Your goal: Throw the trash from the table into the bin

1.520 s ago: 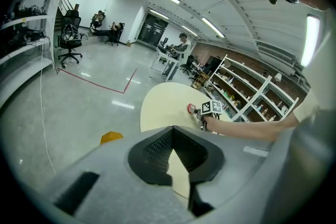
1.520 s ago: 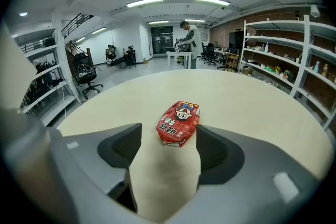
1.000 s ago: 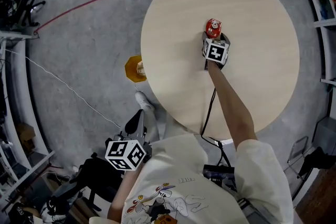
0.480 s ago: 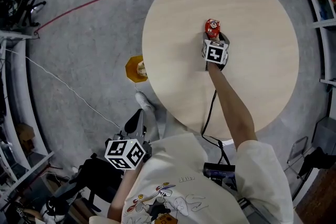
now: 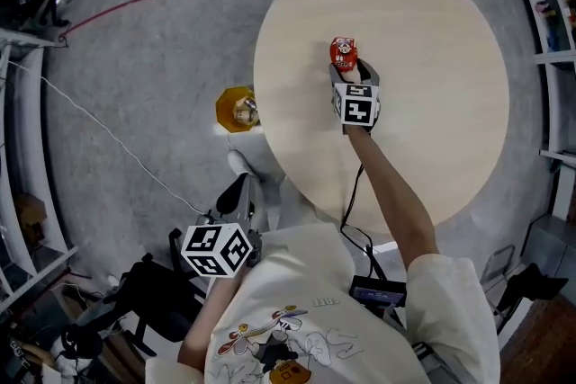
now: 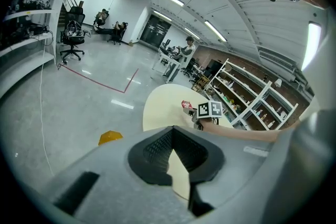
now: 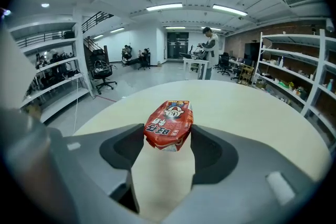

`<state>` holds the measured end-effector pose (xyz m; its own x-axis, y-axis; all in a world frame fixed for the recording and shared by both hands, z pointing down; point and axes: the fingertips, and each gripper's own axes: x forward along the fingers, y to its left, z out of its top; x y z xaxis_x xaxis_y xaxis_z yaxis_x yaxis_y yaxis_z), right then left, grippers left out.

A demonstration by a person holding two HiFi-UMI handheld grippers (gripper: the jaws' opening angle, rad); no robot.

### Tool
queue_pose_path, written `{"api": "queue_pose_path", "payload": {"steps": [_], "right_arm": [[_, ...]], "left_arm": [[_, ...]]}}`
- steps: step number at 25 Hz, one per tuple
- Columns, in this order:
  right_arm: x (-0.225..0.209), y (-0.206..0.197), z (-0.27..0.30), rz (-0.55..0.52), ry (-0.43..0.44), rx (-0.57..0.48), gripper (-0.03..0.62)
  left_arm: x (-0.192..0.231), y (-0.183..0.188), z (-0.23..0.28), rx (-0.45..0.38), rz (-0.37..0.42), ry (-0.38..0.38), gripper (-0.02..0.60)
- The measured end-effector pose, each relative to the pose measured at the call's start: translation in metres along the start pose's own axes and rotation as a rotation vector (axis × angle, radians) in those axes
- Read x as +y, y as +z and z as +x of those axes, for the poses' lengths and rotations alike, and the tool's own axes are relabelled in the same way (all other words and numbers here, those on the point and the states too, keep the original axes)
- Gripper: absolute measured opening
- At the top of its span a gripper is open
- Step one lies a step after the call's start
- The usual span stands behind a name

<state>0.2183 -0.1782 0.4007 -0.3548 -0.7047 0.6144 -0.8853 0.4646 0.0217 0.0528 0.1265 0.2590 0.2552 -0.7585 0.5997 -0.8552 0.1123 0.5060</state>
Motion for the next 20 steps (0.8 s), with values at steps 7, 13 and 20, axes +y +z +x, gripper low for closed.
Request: {"api": "queue_pose_path", "payload": {"steps": [7, 13, 20], "right_arm": [[0.058, 0.004, -0.011, -0.04, 0.098, -0.003, 0.287], [0.114, 0.005, -0.025, -0.082, 0.188, -0.007, 0.285], [0.174, 0.004, -0.043, -0.117, 0.309, 0.008, 0.284]], "left_arm": [[0.013, 0.009, -0.006, -0.027, -0.027, 0.006, 0.006], [0.032, 0.017, -0.007, -0.047, -0.053, 0.023, 0.006], [0.048, 0.021, -0.006, -0.036, -0.066, 0.041, 0.006]]}}
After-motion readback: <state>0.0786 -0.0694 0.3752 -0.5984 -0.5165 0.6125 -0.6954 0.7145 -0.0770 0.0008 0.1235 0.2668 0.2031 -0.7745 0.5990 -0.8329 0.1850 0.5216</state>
